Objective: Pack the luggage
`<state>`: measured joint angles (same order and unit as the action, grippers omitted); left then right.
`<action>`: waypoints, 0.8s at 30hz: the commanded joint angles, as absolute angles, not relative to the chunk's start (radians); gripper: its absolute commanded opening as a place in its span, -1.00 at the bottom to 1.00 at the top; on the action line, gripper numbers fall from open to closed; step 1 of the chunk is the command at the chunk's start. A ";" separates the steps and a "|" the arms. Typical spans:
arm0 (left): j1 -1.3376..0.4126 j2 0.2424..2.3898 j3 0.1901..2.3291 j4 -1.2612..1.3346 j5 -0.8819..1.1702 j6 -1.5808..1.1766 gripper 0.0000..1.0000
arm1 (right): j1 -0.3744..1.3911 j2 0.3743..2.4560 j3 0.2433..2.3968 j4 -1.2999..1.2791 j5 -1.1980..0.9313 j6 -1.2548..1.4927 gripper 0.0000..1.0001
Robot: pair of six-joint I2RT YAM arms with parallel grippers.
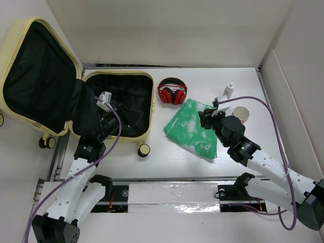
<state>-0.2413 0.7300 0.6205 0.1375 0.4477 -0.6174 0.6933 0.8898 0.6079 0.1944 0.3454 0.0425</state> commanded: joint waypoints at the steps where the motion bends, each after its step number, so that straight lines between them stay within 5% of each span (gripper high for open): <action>1: -0.244 0.710 0.661 0.183 0.443 -0.601 0.03 | 0.693 0.885 0.611 0.252 0.391 0.060 -0.16; 3: -0.244 0.712 0.686 0.167 0.428 -0.597 0.00 | 0.693 0.887 0.617 0.235 0.400 0.063 -0.69; 6: -0.244 0.724 0.681 0.207 0.453 -0.597 -0.18 | 0.693 0.887 0.630 0.213 0.403 0.064 -1.00; 12: -0.244 0.811 0.692 0.259 0.526 -0.603 -1.00 | 0.693 0.884 0.637 0.193 0.448 0.069 -1.00; 17: -0.302 0.798 0.663 0.269 0.493 -0.578 -1.00 | 0.660 0.888 0.666 0.140 0.492 0.078 -1.00; 22: -0.563 0.893 0.741 0.141 0.286 -0.509 -1.00 | 0.526 0.917 0.791 -0.033 0.482 0.097 -1.00; 24: -0.603 0.917 0.732 0.138 0.269 -0.511 -1.00 | 0.456 0.936 0.859 -0.108 0.476 0.101 -0.58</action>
<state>-0.5644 0.8890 0.6968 0.1589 0.3588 -0.5510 0.5159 0.9298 0.7506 -0.0097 0.4564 0.0875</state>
